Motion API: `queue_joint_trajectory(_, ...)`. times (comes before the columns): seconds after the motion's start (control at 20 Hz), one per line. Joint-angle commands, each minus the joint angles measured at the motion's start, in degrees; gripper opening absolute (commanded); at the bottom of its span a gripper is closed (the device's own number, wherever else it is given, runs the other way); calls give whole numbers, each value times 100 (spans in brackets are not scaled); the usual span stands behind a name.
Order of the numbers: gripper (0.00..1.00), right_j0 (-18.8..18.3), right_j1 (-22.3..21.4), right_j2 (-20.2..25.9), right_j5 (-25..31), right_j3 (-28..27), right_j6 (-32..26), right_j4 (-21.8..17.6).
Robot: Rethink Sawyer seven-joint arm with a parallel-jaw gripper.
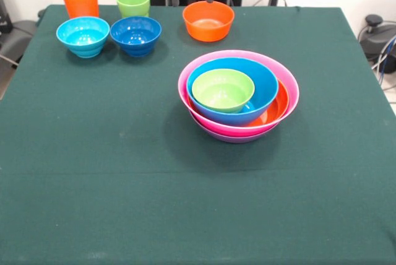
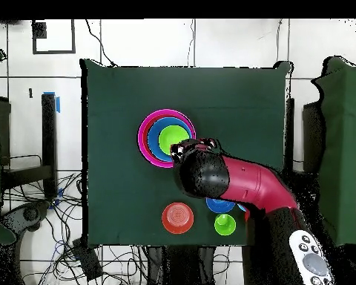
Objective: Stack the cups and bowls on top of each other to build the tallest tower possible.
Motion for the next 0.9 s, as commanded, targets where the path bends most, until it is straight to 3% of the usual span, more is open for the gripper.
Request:
queue_joint_trajectory(0.05, 100, 123, 355, -22, -21, 221, 746, -197)
queue_joint_trajectory(0.9, 100, 236, 446, -173, -184, 165, 767, -330)
